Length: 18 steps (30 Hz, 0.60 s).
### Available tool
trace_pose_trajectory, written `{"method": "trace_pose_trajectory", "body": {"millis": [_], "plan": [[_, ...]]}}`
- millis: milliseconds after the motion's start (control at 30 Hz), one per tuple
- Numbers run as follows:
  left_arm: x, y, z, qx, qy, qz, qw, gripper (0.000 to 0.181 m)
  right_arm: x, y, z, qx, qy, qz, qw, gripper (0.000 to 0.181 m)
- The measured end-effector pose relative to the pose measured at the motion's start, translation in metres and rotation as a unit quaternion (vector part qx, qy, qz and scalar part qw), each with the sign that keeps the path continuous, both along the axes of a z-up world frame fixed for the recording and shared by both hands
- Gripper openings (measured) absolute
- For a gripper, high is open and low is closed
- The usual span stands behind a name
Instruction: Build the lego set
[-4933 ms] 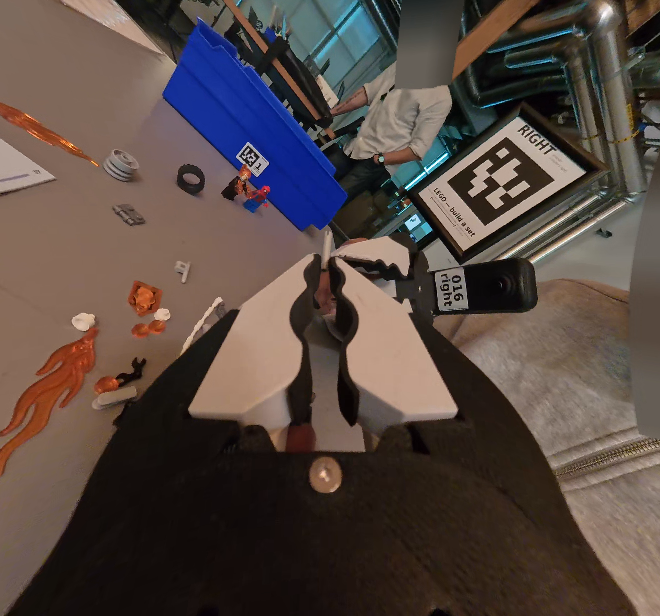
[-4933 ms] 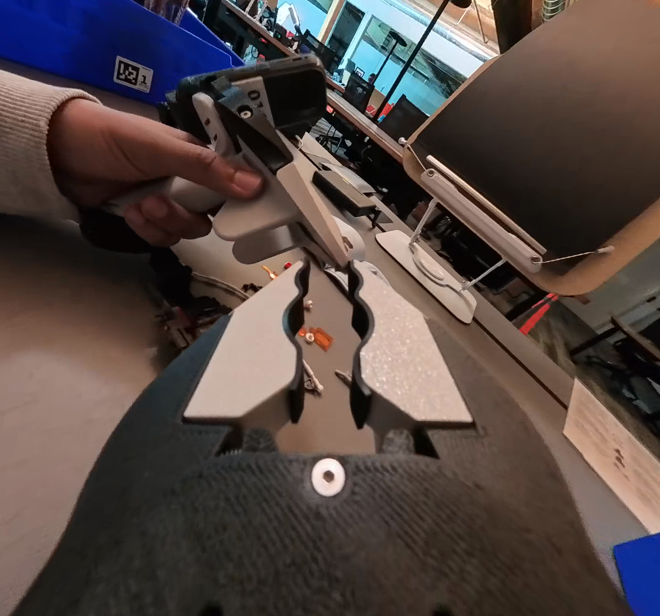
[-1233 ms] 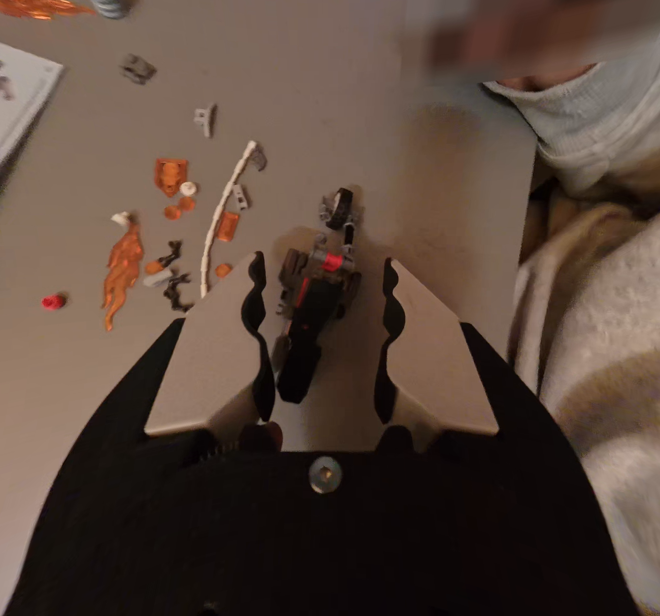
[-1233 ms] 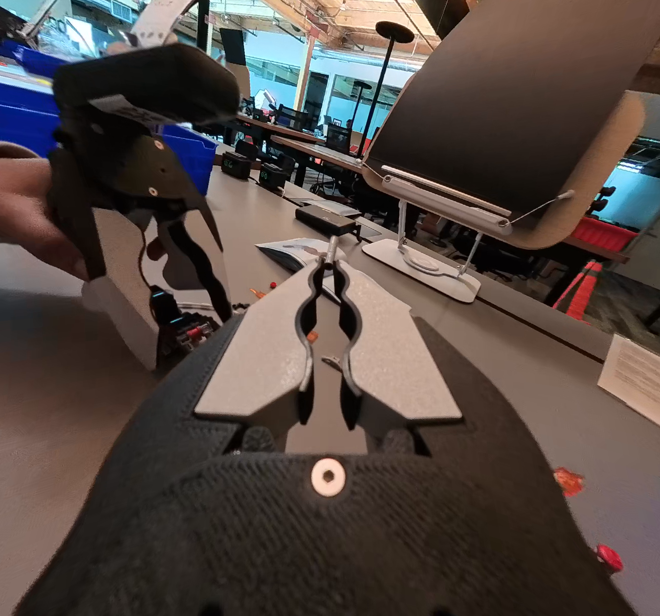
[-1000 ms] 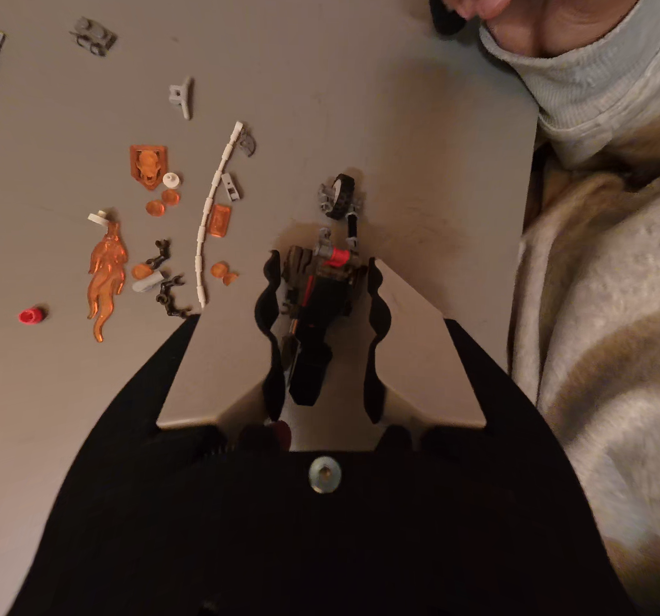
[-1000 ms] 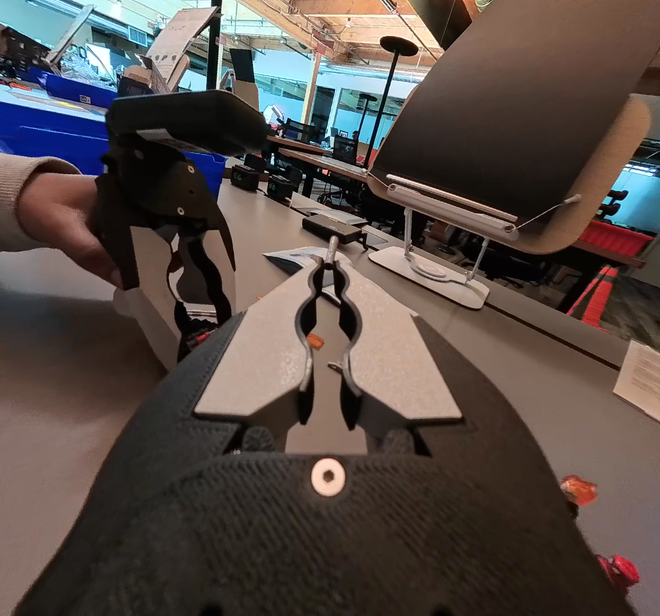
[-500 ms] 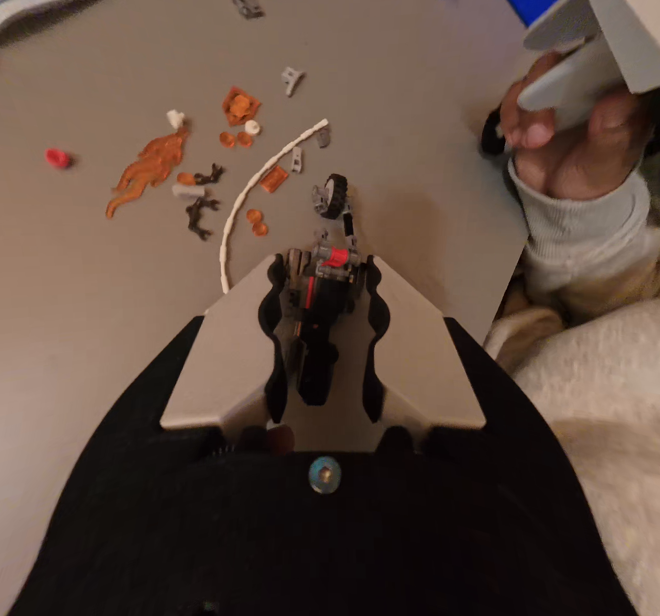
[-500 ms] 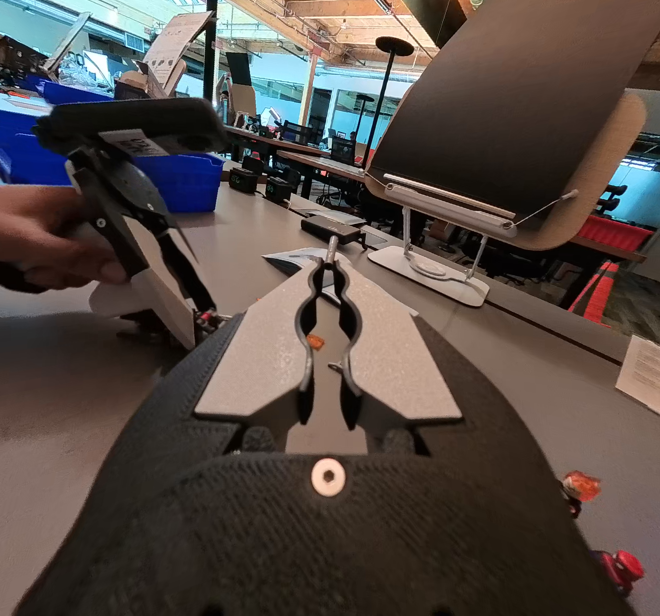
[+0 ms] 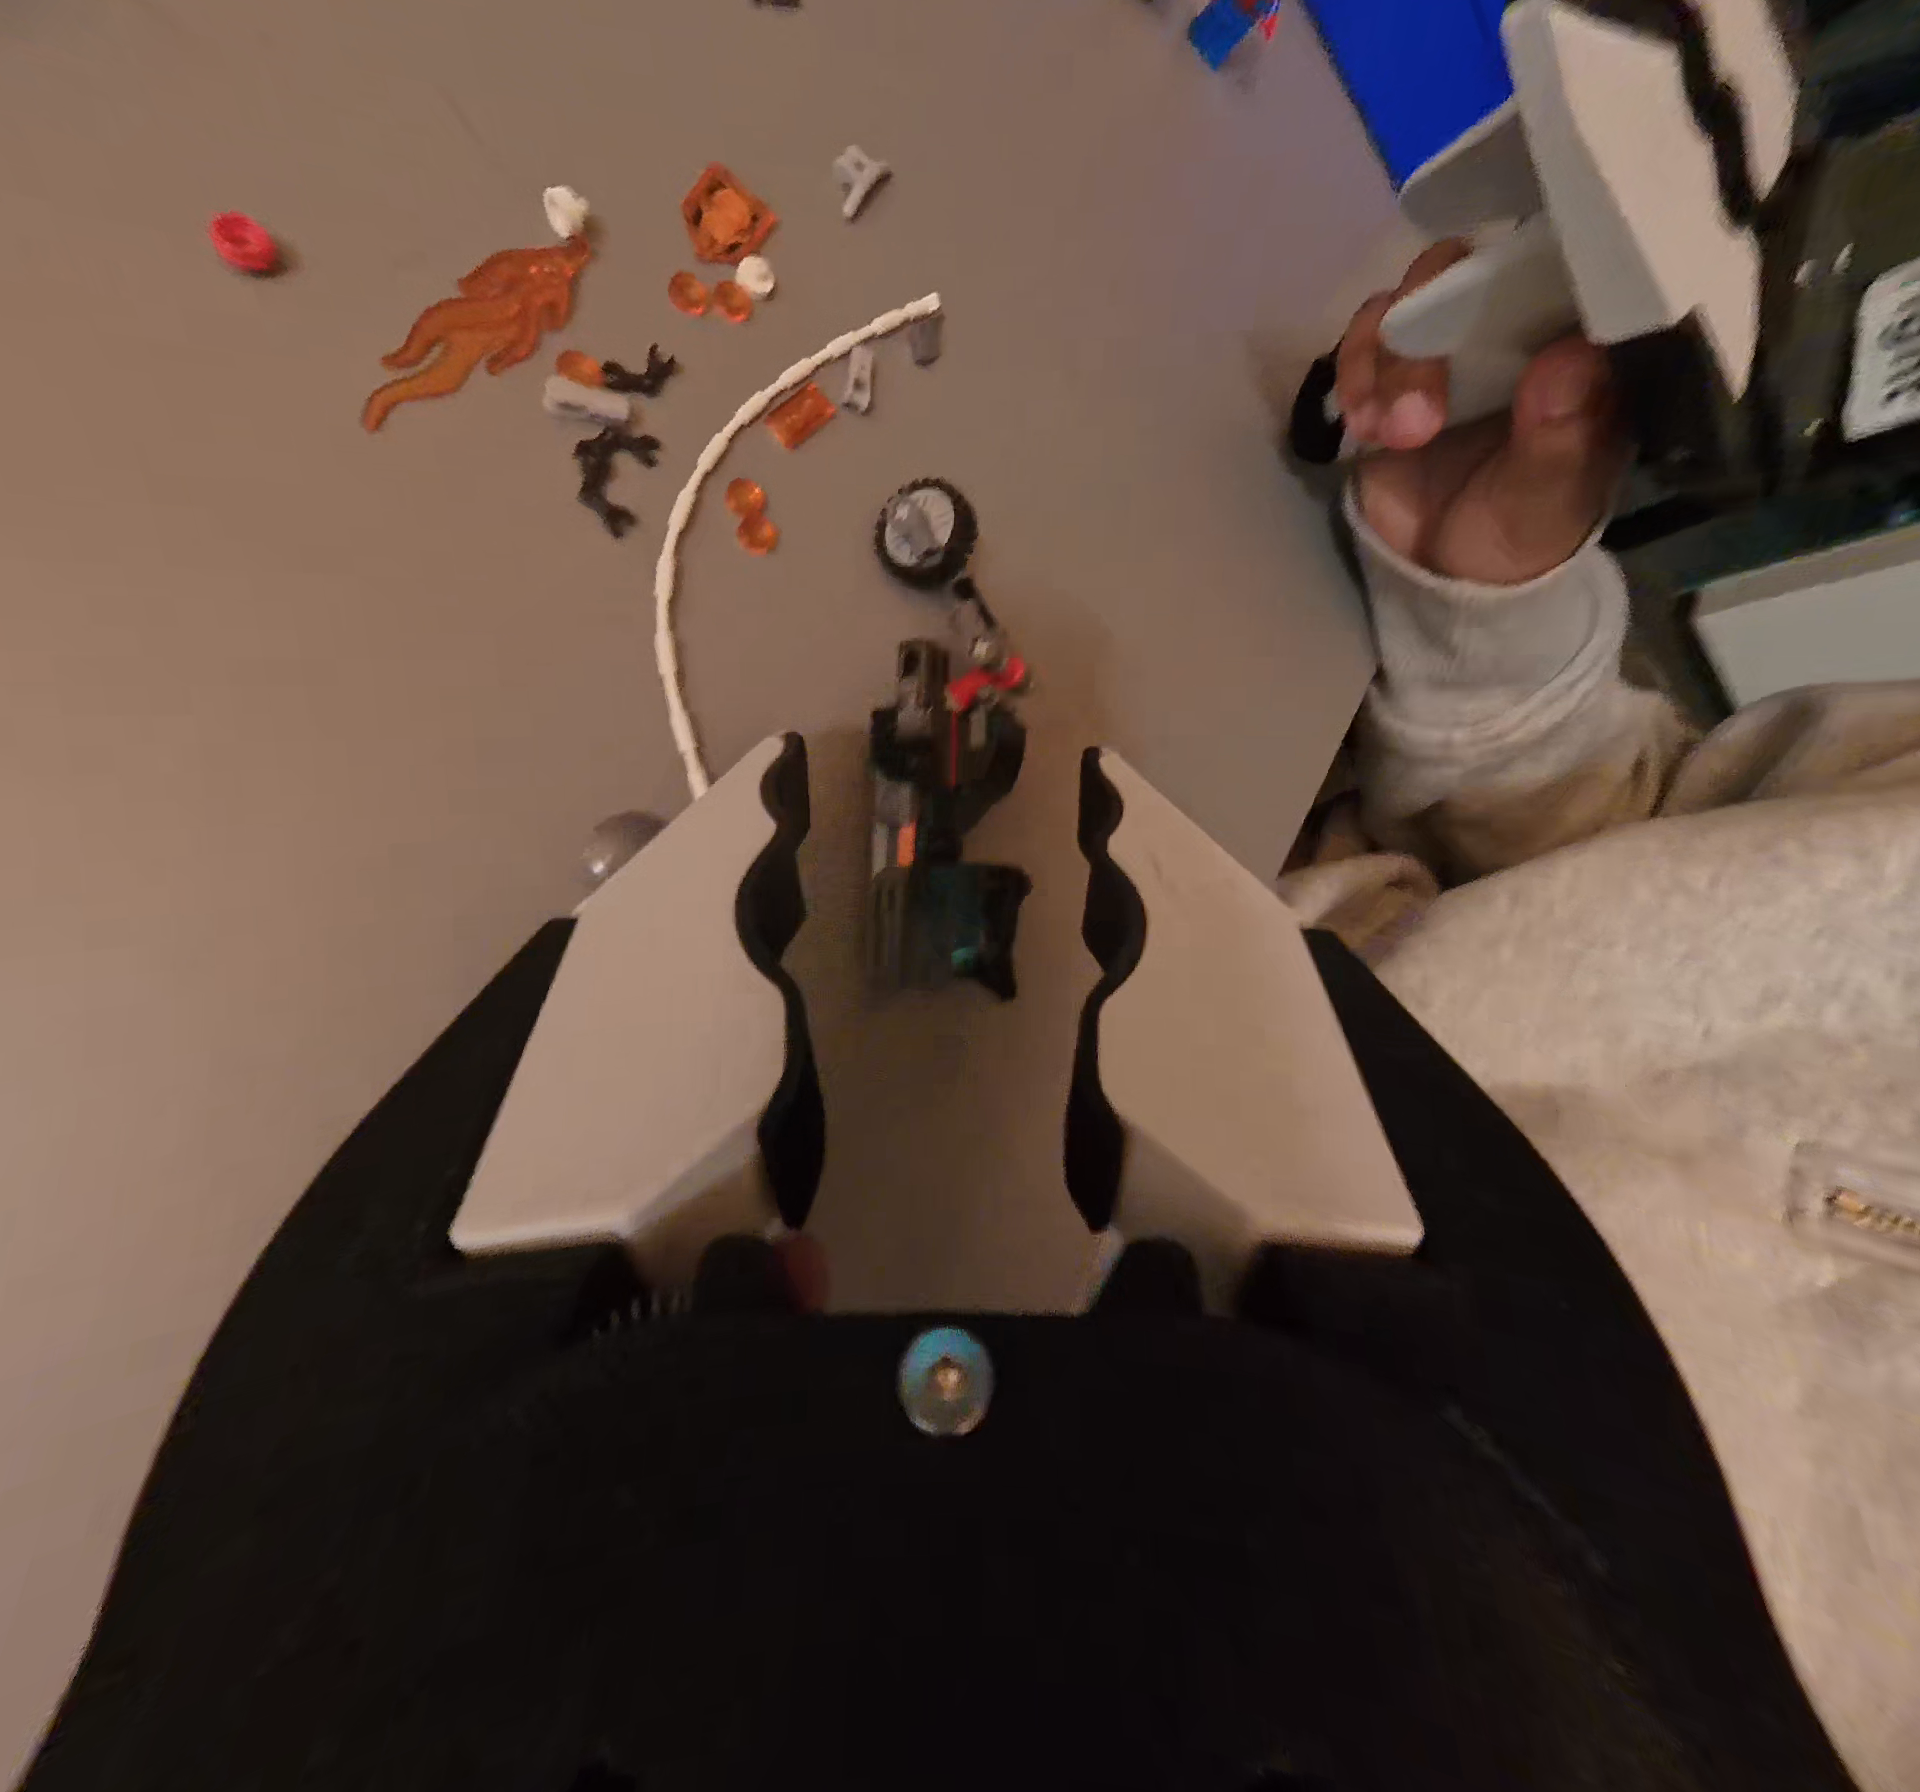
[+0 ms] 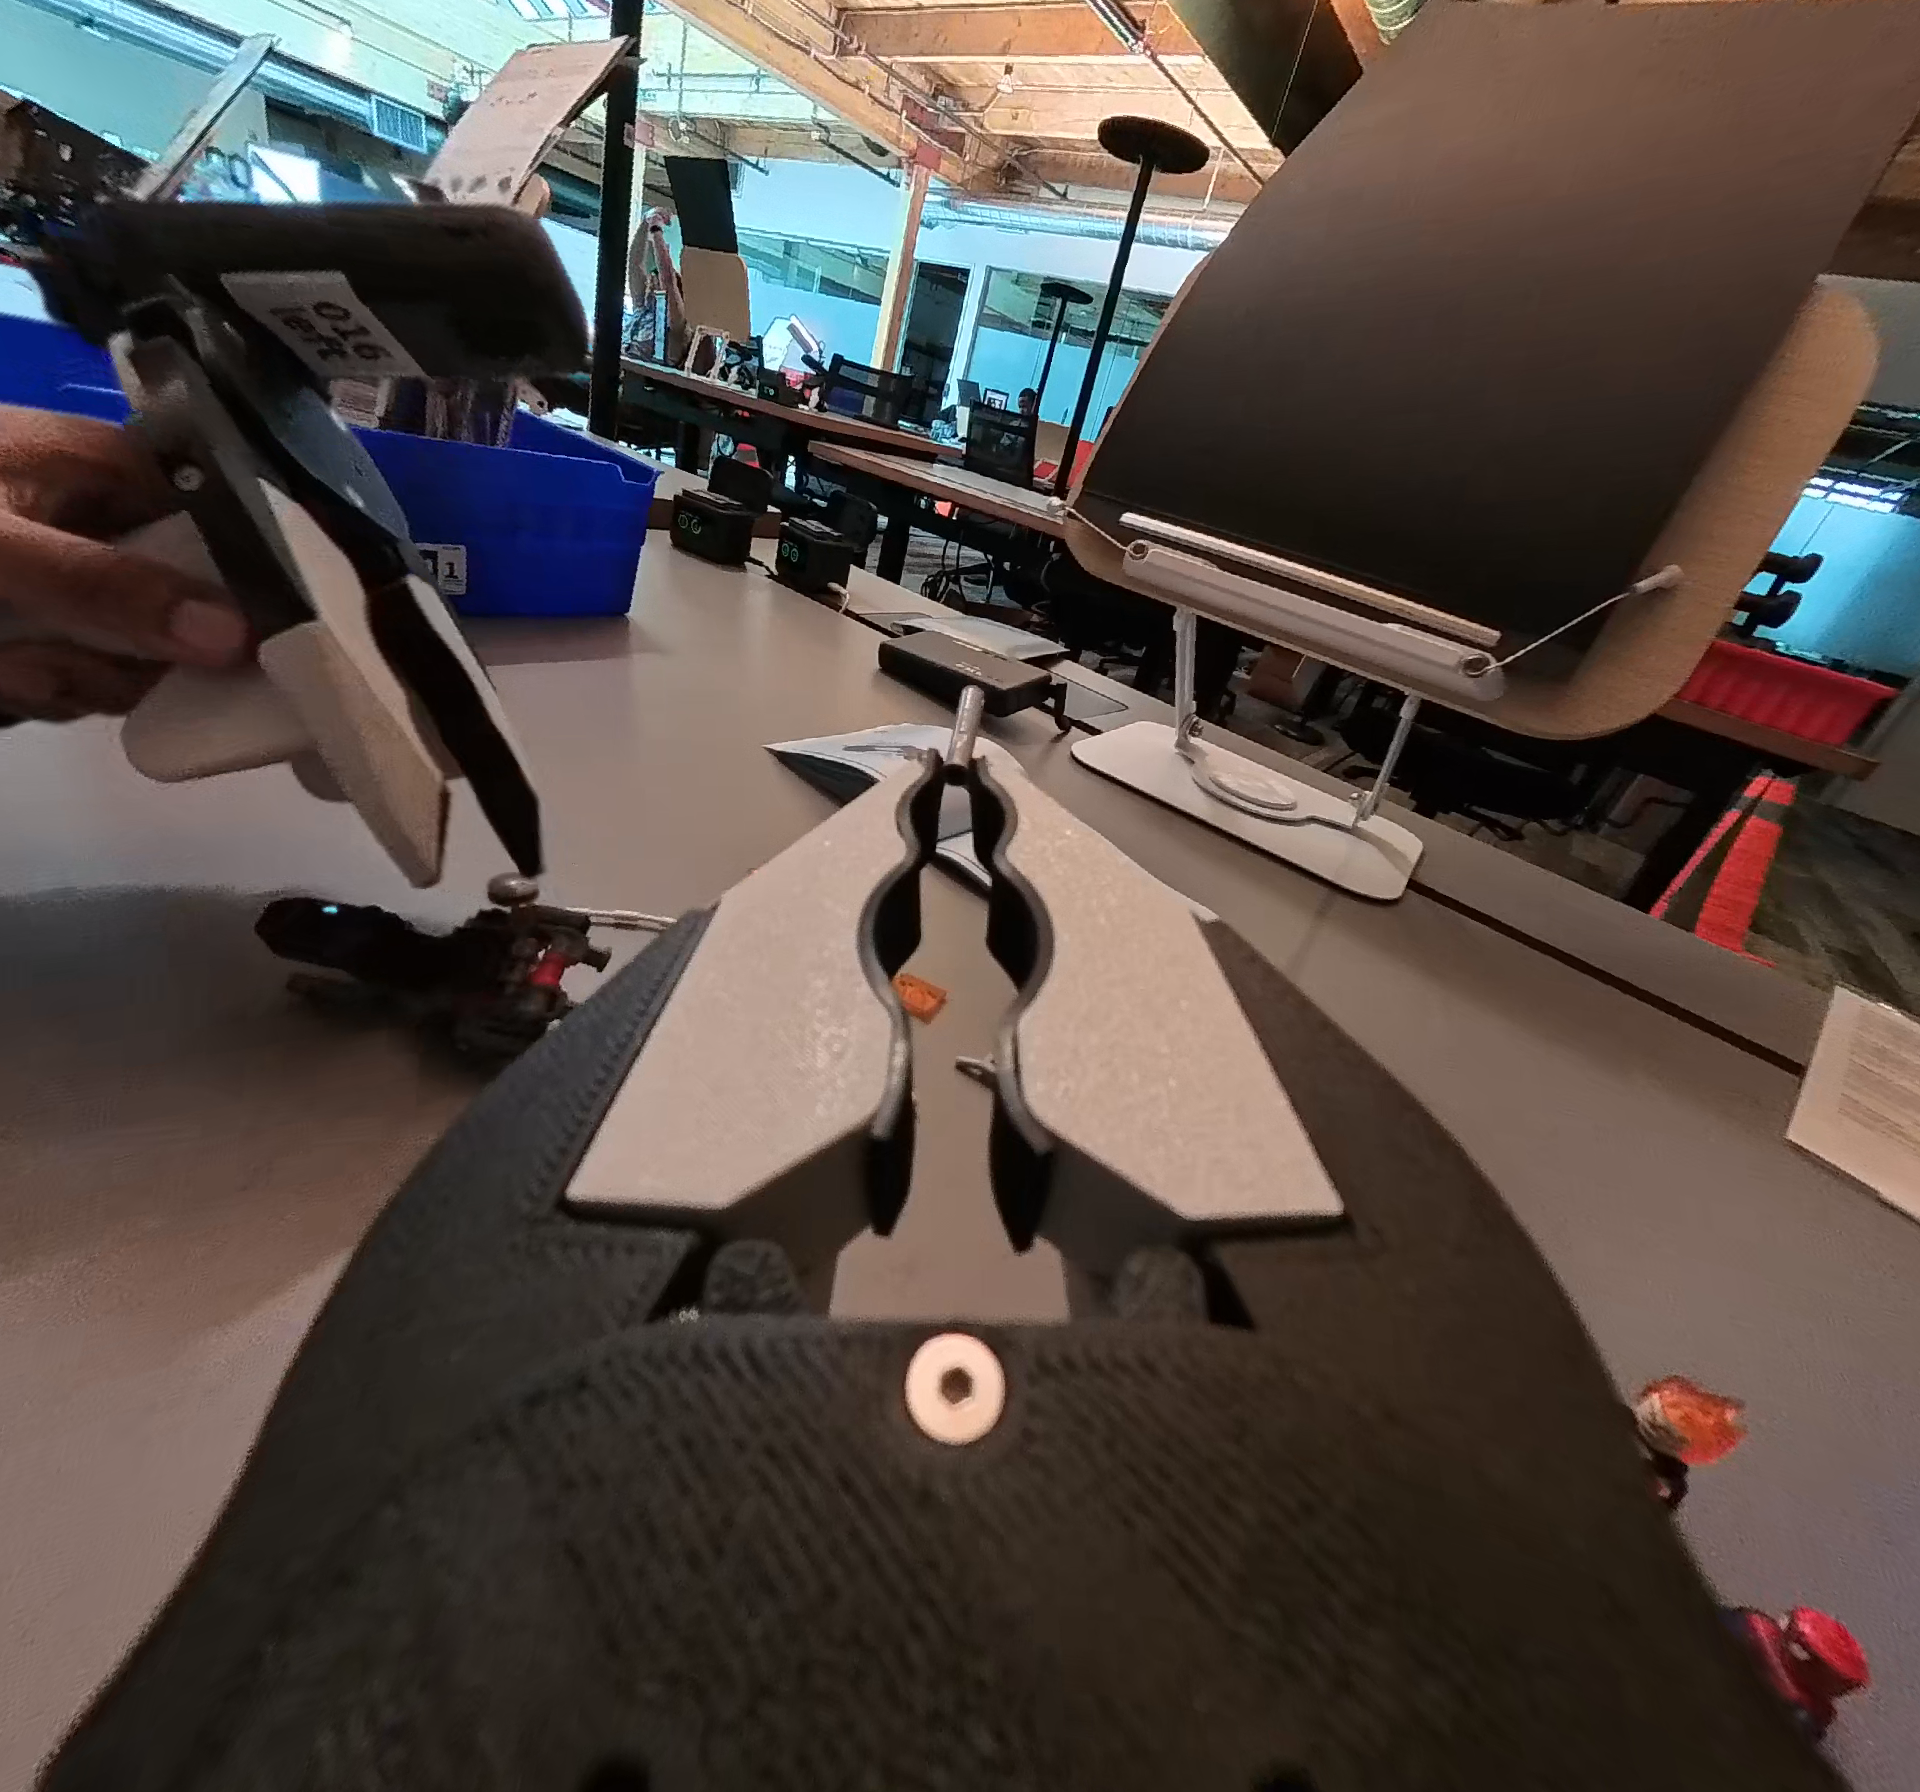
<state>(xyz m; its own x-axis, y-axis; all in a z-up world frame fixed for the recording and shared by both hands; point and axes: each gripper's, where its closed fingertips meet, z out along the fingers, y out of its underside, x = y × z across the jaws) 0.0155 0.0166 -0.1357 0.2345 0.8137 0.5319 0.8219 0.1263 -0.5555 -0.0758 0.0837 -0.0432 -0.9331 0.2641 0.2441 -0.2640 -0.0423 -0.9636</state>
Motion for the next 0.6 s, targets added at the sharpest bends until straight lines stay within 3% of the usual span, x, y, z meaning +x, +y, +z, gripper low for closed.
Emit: {"method": "trace_pose_trajectory", "body": {"millis": [167, 233, 400, 500, 600], "plan": [[0.011, -0.010, 0.012, -0.131, 0.045, -0.138, 0.981, 0.053, 0.001, -0.001, 0.000, 0.000, 0.000, 0.002, 1.000, 0.003], [0.013, -0.008, 0.014, -0.193, 0.050, -0.230, 0.953, 0.056, 0.000, -0.002, -0.001, 0.001, 0.000, 0.002, 1.000, 0.003], [0.009, 0.008, 0.007, -0.310, 0.049, -0.411, 0.856, 0.056, -0.003, 0.000, 0.001, -0.008, -0.014, 0.002, 1.000, 0.003], [0.003, 0.016, 0.002, -0.346, 0.044, -0.478, 0.806, 0.057, -0.005, 0.003, 0.003, -0.020, -0.028, 0.005, 0.999, 0.003], [-0.005, 0.020, -0.004, -0.345, 0.016, -0.506, 0.791, 0.057, -0.007, 0.007, 0.005, -0.032, -0.041, 0.008, 0.999, 0.003]]}}
